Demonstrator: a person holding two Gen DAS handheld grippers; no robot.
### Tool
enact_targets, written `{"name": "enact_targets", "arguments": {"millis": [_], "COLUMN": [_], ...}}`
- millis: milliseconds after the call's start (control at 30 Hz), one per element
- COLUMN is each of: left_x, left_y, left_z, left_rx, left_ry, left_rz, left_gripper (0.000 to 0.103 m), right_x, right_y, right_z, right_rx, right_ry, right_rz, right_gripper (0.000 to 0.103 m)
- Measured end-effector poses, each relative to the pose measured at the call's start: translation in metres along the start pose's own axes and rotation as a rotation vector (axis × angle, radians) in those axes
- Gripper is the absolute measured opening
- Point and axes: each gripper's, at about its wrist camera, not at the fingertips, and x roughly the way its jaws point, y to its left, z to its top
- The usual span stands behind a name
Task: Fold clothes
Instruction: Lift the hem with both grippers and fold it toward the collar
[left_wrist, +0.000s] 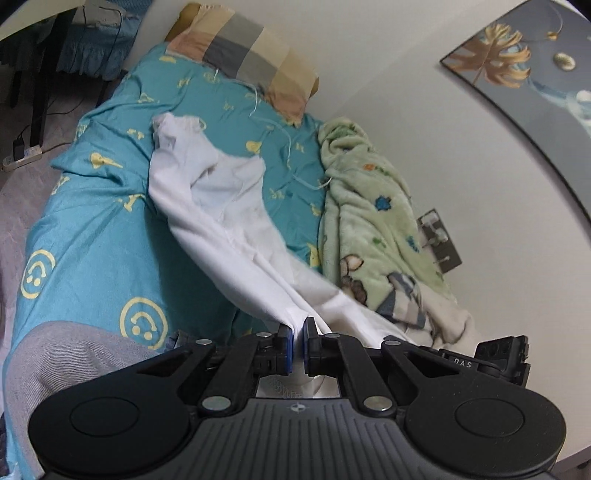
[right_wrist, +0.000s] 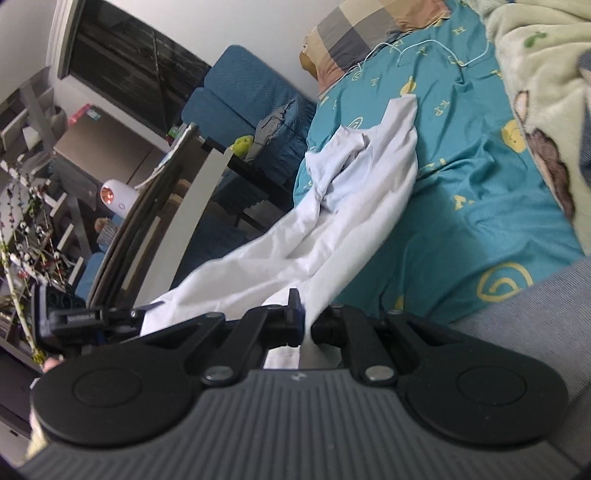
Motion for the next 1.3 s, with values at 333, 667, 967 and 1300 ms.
{"name": "enact_targets", "arguments": {"millis": [333, 667, 967, 1300], "left_x": [0.060, 0.210, 0.304, 0.282], "left_y": [0.028, 0.119, 0.188, 0.158], "left_z": [0.075, 0.195, 0.203, 0.175], "left_rx": [-0.014, -0.004, 0.019, 0.071], "left_ry": [-0.170, -0.182, -0.067, -0.059], "left_rz": [0.017, 0.218, 0.358, 0.434], "left_gripper": [0.006, 0.006, 0.007, 0.056], "right_x": [0.081, 0.222, 0.295, 0.266], "right_y": [0.000, -0.070, -0.144, -0.127], "right_z": [0.103, 0.196, 0.194, 0.180], "right_rx": [-0.012, -0.015, 0.015, 0.018], "right_ry": [-0.060, -0.039, 0.036, -0.008], "right_rz": [-0.037, -0.160, -0.220, -0.211], "right_gripper": [0.006, 0.006, 0.006, 0.043]}}
